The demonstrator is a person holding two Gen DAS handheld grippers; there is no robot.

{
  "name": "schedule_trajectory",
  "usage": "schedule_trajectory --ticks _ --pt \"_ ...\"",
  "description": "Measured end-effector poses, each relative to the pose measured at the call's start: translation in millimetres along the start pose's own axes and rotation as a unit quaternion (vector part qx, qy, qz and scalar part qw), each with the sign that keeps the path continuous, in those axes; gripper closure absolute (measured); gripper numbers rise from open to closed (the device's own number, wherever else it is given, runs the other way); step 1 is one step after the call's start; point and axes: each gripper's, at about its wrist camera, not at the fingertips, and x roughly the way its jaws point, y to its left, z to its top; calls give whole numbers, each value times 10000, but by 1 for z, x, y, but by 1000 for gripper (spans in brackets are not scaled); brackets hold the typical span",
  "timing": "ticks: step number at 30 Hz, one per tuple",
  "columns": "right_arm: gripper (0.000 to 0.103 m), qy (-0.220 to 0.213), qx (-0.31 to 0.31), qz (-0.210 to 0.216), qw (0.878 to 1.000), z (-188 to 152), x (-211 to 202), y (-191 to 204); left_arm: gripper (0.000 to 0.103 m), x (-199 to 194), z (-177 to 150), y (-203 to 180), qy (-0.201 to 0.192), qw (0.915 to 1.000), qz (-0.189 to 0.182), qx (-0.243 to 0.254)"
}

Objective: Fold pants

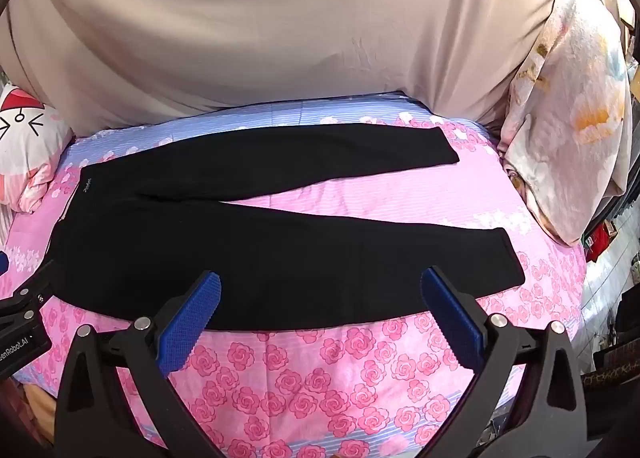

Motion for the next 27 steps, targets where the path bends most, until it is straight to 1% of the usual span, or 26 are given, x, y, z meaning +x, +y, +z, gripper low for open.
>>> schedule_trajectory --ticks 2,6,8,13,21,27 --pt "5 18 -52 -58 10000 1 0 2 5 0 0 0 11 10000 -16 -4" --pt "5 -8 -34 -10 10000 1 0 4 5 3 3 -1 60 10000 63 29" --pt "5 -5 -37 -2 10000 2 1 5 5 5 5 -10 79 9999 12 80" --pt "5 23 -46 54 10000 4 6 9 5 8 3 -7 77 9998 -120 135" --pt "5 17 -46 58 10000 6 7 8 5 8 3 -10 33 9998 -68 195" --pt "5 23 15 170 9999 10 8 6 5 11 5 -9 76 9998 -50 196"
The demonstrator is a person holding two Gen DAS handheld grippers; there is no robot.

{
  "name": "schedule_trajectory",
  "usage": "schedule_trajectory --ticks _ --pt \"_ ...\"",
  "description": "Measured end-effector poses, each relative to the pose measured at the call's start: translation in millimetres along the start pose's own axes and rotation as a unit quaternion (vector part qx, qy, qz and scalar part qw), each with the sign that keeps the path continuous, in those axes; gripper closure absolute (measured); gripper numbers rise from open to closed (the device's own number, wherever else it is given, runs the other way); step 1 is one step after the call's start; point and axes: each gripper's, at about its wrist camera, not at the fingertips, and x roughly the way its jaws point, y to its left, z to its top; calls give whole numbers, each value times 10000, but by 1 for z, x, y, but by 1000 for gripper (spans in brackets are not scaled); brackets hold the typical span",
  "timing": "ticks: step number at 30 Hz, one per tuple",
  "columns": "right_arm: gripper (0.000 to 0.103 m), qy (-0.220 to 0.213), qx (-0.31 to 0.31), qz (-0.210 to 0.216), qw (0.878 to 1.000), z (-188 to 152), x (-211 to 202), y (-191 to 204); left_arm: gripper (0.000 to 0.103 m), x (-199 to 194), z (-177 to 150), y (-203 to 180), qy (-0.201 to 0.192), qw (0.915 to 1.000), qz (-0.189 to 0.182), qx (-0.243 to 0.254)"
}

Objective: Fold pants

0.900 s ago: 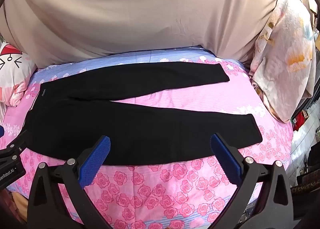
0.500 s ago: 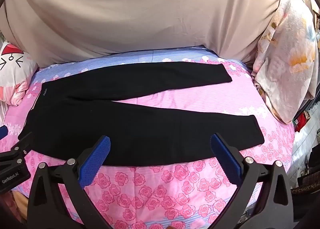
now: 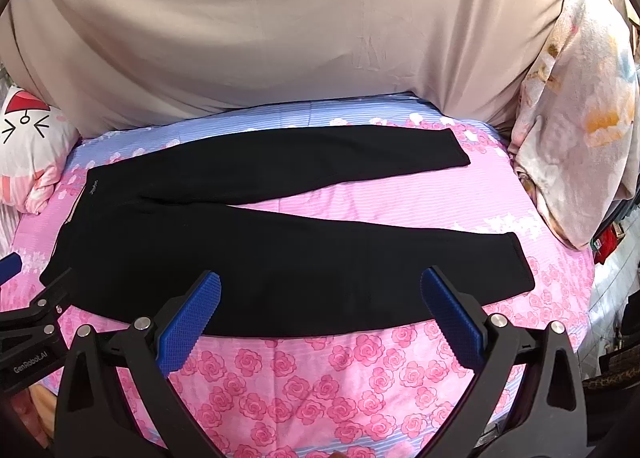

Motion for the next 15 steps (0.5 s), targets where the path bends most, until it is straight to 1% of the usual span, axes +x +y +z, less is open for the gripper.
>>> schedule_trajectory --ticks 6,15 --pt "5 -50 -99 -161 9998 1 0 3 5 2 0 3 15 10000 -50 -33" --pt "5 -48 -108 -175 9998 1 1 3 5 3 0 0 32 10000 -11 -23"
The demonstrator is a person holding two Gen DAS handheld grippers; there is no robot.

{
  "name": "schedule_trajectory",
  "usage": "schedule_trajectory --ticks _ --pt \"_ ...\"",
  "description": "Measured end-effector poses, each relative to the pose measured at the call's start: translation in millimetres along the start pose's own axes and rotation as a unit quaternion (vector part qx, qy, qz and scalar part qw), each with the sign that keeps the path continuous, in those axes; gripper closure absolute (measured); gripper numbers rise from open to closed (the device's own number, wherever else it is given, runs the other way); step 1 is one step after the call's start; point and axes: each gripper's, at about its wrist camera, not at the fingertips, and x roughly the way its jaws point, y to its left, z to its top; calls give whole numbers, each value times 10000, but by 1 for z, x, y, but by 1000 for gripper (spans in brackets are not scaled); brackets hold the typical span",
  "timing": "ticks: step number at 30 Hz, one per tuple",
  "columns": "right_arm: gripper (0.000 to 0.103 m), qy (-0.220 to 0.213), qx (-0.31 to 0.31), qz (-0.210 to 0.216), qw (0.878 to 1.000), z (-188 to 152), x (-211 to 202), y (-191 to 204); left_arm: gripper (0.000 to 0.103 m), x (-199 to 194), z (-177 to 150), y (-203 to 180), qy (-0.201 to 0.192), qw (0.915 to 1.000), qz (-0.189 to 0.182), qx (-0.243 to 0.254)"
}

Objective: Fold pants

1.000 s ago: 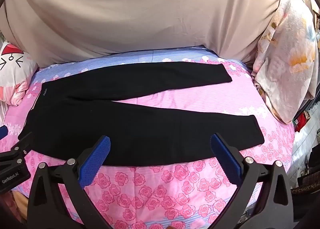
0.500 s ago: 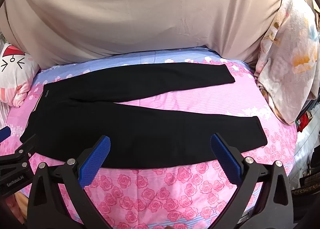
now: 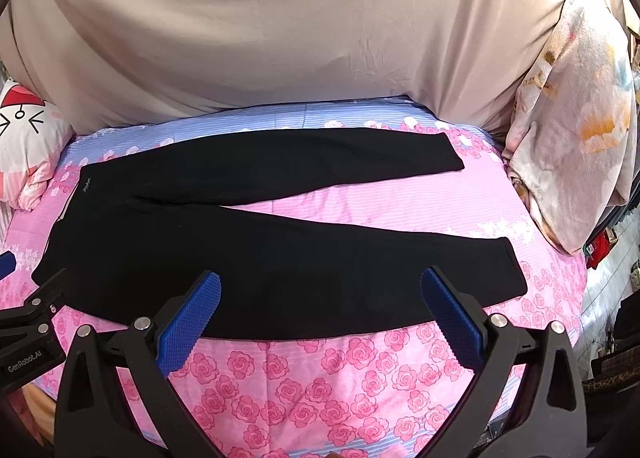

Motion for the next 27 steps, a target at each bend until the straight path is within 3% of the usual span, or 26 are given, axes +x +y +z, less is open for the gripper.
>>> schedule_trajectory --ticks 27 --pt "5 -4 3 -31 10000 -1 0 -1 5 1 0 3 6 10000 4 32"
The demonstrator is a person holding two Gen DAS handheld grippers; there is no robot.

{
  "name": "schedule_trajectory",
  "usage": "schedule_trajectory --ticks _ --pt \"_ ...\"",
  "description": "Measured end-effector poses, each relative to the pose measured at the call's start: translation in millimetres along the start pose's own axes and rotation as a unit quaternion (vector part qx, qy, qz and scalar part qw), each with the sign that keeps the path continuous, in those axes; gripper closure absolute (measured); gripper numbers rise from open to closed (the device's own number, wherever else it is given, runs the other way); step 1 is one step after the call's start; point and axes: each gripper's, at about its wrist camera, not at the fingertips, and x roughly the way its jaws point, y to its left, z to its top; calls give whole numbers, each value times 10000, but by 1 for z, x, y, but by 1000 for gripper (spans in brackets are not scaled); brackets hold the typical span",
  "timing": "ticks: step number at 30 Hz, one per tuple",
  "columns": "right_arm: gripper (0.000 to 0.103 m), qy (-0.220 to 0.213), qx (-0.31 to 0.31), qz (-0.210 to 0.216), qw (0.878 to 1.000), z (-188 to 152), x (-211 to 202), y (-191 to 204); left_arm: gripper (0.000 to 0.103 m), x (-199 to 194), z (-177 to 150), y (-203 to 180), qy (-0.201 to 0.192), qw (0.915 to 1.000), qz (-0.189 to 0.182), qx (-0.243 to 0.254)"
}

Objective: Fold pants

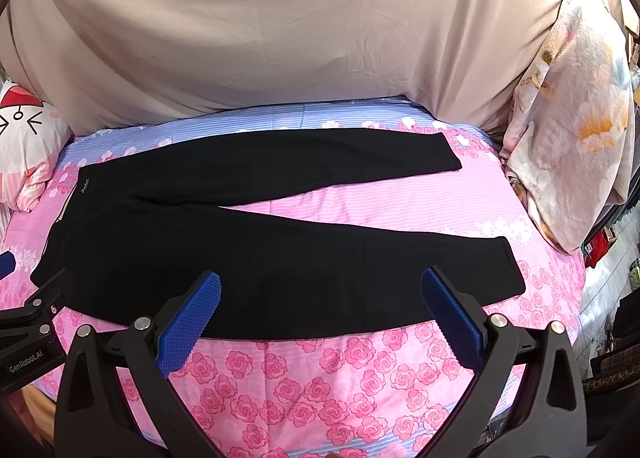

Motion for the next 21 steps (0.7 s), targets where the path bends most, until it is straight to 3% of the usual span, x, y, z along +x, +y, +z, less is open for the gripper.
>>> schedule_trajectory --ticks 21 --pt "5 -5 28 10 10000 1 1 -1 5 0 2 -3 -1 10000 -21 7"
